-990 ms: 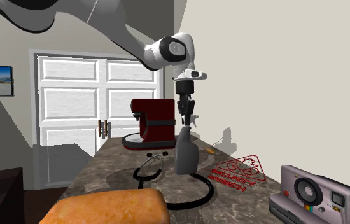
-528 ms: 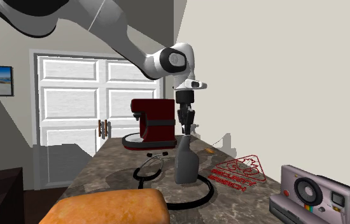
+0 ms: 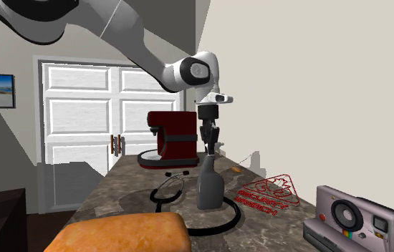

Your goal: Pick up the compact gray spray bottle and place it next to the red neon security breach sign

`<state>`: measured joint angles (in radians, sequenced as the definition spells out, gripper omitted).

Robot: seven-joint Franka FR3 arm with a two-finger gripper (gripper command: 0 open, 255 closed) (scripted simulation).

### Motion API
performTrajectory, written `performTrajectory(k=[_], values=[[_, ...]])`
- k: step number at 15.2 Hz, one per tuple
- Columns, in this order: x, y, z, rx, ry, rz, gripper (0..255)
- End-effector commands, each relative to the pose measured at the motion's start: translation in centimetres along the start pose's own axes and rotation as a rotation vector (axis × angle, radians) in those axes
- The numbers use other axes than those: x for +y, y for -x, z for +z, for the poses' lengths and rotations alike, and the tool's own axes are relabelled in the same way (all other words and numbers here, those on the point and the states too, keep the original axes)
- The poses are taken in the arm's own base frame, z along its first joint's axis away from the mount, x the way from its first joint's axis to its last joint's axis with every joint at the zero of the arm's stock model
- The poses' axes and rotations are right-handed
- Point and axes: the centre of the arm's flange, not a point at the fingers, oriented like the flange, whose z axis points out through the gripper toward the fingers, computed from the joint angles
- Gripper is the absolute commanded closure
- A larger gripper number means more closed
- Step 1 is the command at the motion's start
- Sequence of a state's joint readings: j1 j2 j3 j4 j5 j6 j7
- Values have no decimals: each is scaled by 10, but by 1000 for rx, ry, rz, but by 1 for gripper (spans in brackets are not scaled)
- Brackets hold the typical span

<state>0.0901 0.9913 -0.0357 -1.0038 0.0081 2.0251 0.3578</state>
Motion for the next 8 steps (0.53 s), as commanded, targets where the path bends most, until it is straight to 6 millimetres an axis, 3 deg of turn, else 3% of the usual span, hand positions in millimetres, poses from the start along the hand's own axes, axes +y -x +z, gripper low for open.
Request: performTrajectory(k=[1,2,7,8], values=[[0,0,0,0,0,0,255],[0,0,0,0,0,0,0],[0,0,0,0,0,0,0],[0,0,-13,0,0,0,0]])
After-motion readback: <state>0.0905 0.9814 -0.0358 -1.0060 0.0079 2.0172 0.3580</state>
